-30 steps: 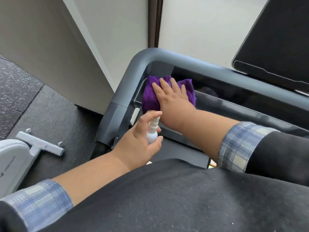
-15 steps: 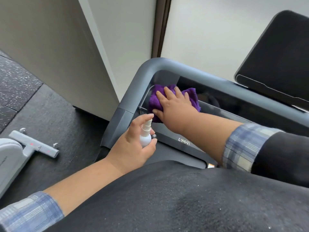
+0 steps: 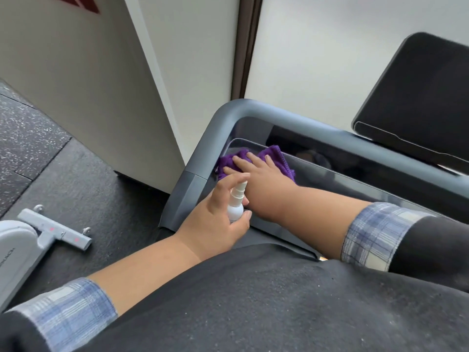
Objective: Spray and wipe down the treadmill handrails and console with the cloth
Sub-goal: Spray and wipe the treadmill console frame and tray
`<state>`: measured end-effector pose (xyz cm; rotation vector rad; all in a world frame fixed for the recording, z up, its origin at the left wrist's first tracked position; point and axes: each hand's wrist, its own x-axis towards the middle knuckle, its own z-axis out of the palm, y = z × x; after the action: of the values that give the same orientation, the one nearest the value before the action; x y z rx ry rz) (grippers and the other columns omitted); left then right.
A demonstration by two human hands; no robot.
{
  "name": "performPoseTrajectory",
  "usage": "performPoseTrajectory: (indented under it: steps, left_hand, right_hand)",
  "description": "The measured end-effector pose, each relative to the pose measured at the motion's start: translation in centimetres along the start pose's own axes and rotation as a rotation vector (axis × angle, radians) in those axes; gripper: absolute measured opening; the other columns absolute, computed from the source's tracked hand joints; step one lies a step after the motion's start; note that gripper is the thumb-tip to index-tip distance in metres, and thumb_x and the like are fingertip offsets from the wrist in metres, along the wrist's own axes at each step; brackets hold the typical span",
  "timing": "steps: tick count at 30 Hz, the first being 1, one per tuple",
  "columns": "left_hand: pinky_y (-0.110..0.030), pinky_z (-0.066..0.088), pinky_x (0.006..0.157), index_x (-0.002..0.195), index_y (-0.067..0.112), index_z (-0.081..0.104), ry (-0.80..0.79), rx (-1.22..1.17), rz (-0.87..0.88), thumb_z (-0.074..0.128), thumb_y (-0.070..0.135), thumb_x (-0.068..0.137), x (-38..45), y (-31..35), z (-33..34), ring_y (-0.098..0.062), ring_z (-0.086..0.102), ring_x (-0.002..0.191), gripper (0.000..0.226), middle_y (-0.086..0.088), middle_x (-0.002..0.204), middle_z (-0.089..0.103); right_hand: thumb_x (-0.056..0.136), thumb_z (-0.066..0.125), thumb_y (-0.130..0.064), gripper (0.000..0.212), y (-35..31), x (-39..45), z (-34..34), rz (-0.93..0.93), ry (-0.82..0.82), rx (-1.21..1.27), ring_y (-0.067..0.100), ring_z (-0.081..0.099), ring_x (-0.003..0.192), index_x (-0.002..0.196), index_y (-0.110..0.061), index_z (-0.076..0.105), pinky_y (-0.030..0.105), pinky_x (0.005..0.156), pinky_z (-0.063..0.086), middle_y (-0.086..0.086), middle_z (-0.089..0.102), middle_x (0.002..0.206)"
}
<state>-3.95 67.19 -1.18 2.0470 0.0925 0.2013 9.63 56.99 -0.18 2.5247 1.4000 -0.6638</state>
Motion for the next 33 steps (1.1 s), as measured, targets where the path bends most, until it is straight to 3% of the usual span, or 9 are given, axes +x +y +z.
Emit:
performPoseTrajectory:
  steps: [4,9,12,21,26,33]
  left_hand:
    - [-0.006,0.042,0.078,0.133,0.041,0.029,0.004,0.019,0.005,0.07,0.011,0.082,-0.1,0.1,-0.4,-0.001,0.059,0.088,0.072,0.022,0.098,0.053]
    - [-0.005,0.041,0.075,0.13,0.052,0.023,-0.024,0.055,-0.008,0.071,0.01,0.083,-0.5,0.0,-1.5,-0.007,0.056,0.087,0.078,0.017,0.097,0.054]
    - [-0.003,0.039,0.076,0.128,0.055,0.023,-0.035,0.051,-0.04,0.072,0.011,0.084,-1.2,-0.3,-2.1,-0.005,0.056,0.091,0.079,0.02,0.098,0.054]
    - [-0.002,0.039,0.079,0.129,0.052,0.023,-0.044,0.06,-0.018,0.07,0.016,0.08,-0.8,-0.5,-2.3,0.005,0.056,0.088,0.077,0.023,0.096,0.053]
    - [-0.003,0.039,0.078,0.13,0.053,0.021,-0.072,0.087,0.009,0.071,0.011,0.083,0.5,-0.1,-2.4,0.008,0.053,0.088,0.081,0.026,0.098,0.05]
    - [-0.008,0.043,0.071,0.124,0.062,0.021,-0.042,0.089,-0.023,0.069,0.013,0.086,0.4,0.0,-2.5,0.001,0.057,0.084,0.078,0.021,0.099,0.054]
  right_hand:
    - [0.102,0.031,-0.049,0.065,0.4,-0.1,-0.4,0.013,-0.004,0.076,0.027,-0.004,0.154,0.16,-0.028,0.009,0.053,0.123,0.004,-0.001,0.001,0.168]
    - [0.103,0.029,-0.053,0.066,0.0,2.8,-0.2,0.291,0.15,0.227,0.029,0.003,0.153,0.159,-0.022,0.013,0.056,0.122,0.009,0.003,0.011,0.167]
    - [0.103,0.029,-0.056,0.067,-0.7,4.0,0.0,0.395,0.156,0.267,0.03,0.002,0.153,0.159,-0.022,0.014,0.057,0.121,0.008,0.002,0.012,0.167]
    - [0.1,0.036,-0.049,0.074,-1.9,1.2,0.8,0.141,0.064,0.149,0.026,-0.007,0.153,0.16,-0.022,0.004,0.054,0.122,0.0,0.0,0.001,0.168]
    - [0.099,0.037,-0.045,0.071,-0.6,1.9,-0.1,0.166,0.121,0.13,0.026,-0.004,0.153,0.16,-0.023,0.007,0.052,0.123,0.003,0.0,0.007,0.167]
    - [0.098,0.029,-0.065,0.072,1.1,2.7,-0.8,0.344,0.205,0.122,0.026,0.015,0.147,0.158,-0.026,0.019,0.045,0.114,0.019,-0.006,0.021,0.164]
